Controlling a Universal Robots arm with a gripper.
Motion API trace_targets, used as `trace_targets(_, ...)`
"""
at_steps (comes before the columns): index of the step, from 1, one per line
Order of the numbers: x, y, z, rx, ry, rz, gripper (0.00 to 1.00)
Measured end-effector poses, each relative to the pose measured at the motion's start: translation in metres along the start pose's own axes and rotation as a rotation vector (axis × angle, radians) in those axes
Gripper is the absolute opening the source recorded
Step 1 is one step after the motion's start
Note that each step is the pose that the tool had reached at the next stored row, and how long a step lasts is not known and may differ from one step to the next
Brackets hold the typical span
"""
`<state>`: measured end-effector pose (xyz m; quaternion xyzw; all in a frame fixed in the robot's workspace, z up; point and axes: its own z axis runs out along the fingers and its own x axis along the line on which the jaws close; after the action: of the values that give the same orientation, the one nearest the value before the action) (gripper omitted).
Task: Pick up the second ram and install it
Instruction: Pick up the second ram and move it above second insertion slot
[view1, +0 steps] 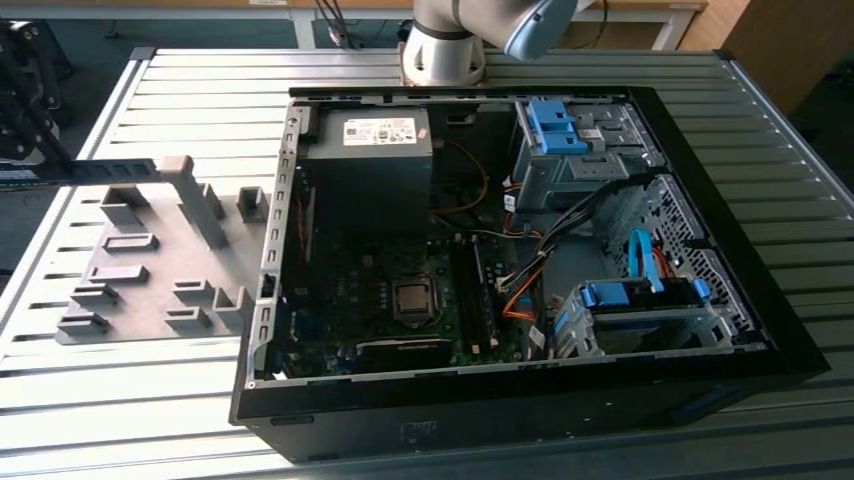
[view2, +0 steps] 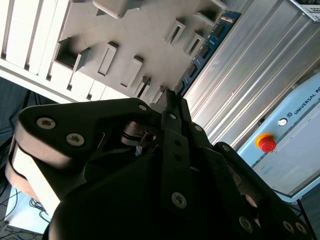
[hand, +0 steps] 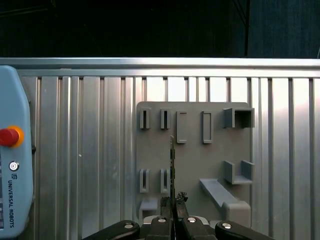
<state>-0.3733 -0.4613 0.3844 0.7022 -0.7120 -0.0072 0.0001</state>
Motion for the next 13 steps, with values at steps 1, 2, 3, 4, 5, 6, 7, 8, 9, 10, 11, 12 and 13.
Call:
trace_targets(1,0.0,-0.0006,0.0,-0.0001,0.0001,0.0,0.14)
trace_targets(2,0.0,-0.0012,0.0,0.0,0.0,0.0,0.14)
trace_targets(3,0.0,-0.0018,0.0,0.0,0.0,0.0,0.14)
trace_targets(4,-0.0001,-0.0024,0.0,0.0,0.0,0.0,0.14)
trace_targets(5,-0.0001,-0.003,0.0,0.0,0.0,0.0,0.14)
trace_targets(6,-0.0001,-0.0037,0.0,0.0,0.0,0.0,0.14)
trace_targets(7,-0.0001,-0.0043,0.0,0.0,0.0,0.0,0.14)
trace_targets(8,-0.0001,-0.005,-0.0001,-0.0001,0.0,0.0,0.14)
trace_targets(9,-0.0001,-0.0056,0.0,0.0,0.0,0.0,0.14)
trace_targets(10,-0.0001,-0.0062,-0.0001,0.0,0.0,0.0,0.14)
trace_targets(11,-0.0001,-0.0069,-0.0001,0.0,0.0,0.0,0.14)
trace_targets(12,-0.0001,-0.0075,-0.0001,0.0,0.0,0.0,0.14)
trace_targets(13,-0.0001,-0.0081,-0.0001,0.0,0.0,0.0,0.14)
